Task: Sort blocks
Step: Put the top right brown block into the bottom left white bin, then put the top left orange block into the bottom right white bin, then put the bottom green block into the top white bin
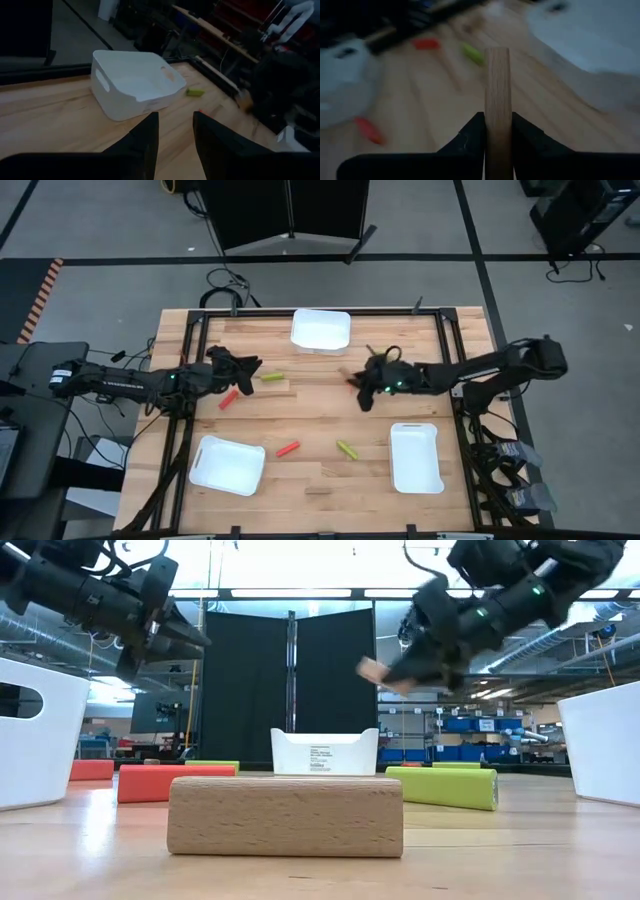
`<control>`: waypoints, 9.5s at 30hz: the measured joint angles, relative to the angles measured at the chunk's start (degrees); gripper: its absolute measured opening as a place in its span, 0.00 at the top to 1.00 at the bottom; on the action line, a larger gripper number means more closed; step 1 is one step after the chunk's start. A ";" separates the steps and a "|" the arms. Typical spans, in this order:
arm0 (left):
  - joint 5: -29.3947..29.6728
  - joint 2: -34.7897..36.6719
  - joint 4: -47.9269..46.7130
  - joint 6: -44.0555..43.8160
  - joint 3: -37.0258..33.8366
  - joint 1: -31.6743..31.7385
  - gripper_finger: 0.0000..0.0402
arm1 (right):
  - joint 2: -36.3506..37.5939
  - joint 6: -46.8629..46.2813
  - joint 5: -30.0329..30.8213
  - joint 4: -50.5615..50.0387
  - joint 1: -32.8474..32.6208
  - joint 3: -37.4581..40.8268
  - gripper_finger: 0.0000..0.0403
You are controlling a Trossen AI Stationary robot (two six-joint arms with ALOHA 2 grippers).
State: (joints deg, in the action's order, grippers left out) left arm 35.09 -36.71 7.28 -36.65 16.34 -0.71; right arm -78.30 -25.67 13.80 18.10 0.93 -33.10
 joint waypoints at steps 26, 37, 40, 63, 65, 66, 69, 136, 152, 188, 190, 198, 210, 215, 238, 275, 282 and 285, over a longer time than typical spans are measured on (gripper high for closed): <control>-4.33 5.49 11.40 6.28 0.00 0.02 0.68 | -54.40 14.12 -21.88 9.13 -13.07 -63.04 0.82; -4.35 6.21 11.00 6.36 0.00 0.02 0.68 | -63.34 8.35 -25.66 6.71 -13.56 -73.24 0.77; -4.35 6.21 11.00 6.26 0.00 0.02 0.68 | -63.34 8.57 -24.70 5.78 -13.56 -73.37 0.62; -1.42 2.03 -14.15 -1.61 6.62 -0.04 0.68 | -27.87 18.87 2.20 38.71 -10.09 -14.43 0.66; -0.98 -2.33 -21.89 -3.04 11.89 -0.04 0.68 | -22.37 20.63 4.85 38.63 -10.26 -9.09 0.66; -1.12 -4.70 -25.19 -3.50 14.55 -0.07 0.68 | -19.66 21.51 5.96 38.76 -10.30 -6.69 0.66; -3.60 -12.61 -36.50 -4.16 22.52 -0.52 0.68 | -12.25 23.14 10.17 38.75 -10.15 -0.50 0.65; -13.77 -43.60 -15.37 4.32 28.19 -8.28 0.84 | 12.02 31.90 18.28 39.11 -12.57 6.24 0.61; -31.80 -80.84 6.48 23.32 66.12 -8.28 0.84 | 21.48 41.24 17.90 11.42 -19.49 -16.79 0.61; -46.18 -99.33 4.36 25.80 91.40 -6.86 0.45 | 23.21 43.23 20.92 9.45 -21.93 -17.23 0.61; -44.59 -95.78 7.68 25.93 86.70 -6.86 0.48 | 23.25 43.23 21.27 8.34 -22.03 -17.20 0.61; -34.38 -73.15 31.40 24.09 50.33 -4.50 0.62 | 23.17 44.28 26.58 6.59 -24.05 -17.18 0.61; -17.22 -33.30 30.25 19.03 16.33 -4.68 0.64 | 8.08 18.59 24.69 -13.19 -19.09 -17.16 0.61; -16.87 -20.23 30.67 17.36 8.96 -4.59 0.64 | 1.96 2.75 13.90 -24.43 -19.72 -17.16 0.61; -12.93 -8.92 29.11 16.23 1.79 -4.63 0.64 | -26.76 -13.42 0.54 -52.46 -25.25 -37.25 0.55; -14.19 -8.94 28.02 15.39 1.86 -4.66 0.64 | -34.33 -13.95 -0.41 -50.22 -21.91 -37.30 0.82; -14.21 -8.96 27.99 14.52 1.86 -4.66 0.64 | -26.28 -2.76 8.79 -46.08 -15.68 -37.25 0.82; -14.21 -8.96 27.99 13.88 1.86 -4.66 0.64 | -22.47 4.30 12.67 -42.27 -11.15 -37.23 0.82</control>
State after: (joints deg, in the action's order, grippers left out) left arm 20.88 -45.67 35.27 -22.76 18.20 -5.37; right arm -100.77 -21.37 26.48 -24.17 -10.22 -70.32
